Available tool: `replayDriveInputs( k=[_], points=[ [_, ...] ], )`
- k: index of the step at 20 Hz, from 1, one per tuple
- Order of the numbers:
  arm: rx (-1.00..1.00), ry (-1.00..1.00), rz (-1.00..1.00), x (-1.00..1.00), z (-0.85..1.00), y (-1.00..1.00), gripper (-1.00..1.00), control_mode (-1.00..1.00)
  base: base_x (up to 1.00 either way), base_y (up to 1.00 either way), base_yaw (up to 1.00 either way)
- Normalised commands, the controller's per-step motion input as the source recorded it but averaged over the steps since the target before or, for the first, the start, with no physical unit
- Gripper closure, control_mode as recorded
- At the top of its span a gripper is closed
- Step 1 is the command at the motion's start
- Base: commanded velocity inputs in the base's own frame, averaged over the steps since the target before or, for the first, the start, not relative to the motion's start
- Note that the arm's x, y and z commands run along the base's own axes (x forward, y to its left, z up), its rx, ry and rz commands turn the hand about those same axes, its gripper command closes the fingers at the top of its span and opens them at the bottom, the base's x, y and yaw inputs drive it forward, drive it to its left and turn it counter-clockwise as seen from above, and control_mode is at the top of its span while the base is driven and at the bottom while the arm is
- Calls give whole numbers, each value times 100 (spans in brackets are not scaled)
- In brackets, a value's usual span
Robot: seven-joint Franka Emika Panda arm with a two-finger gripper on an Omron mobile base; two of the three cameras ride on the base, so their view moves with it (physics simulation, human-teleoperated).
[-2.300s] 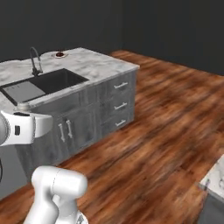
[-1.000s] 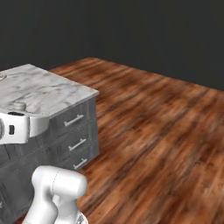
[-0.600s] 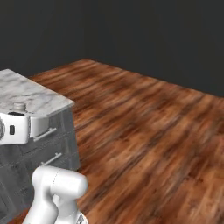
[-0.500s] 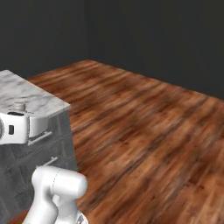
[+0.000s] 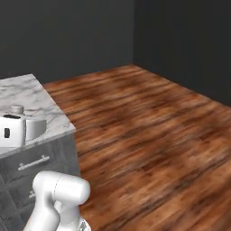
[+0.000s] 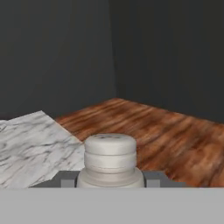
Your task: Retrieve the shaker from the cabinet and place it next the steak on a plate on the dining table.
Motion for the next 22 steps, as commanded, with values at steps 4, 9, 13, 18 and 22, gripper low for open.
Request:
replayDriveInputs(
  k=[4, 9, 13, 18, 22],
  points=[
    [0, 0, 0, 0, 0, 0, 100, 100, 100, -42, 60],
    [0, 0, 0, 0, 0, 0, 100, 100, 100, -60, 58],
    [0, 0, 0, 0, 0, 0, 100, 100, 91, -64, 57],
    [0, 0, 0, 0, 0, 0, 100, 100, 91, -58, 60],
    [0, 0, 0, 0, 0, 0, 100, 100, 86, -55, 63]
  ],
)
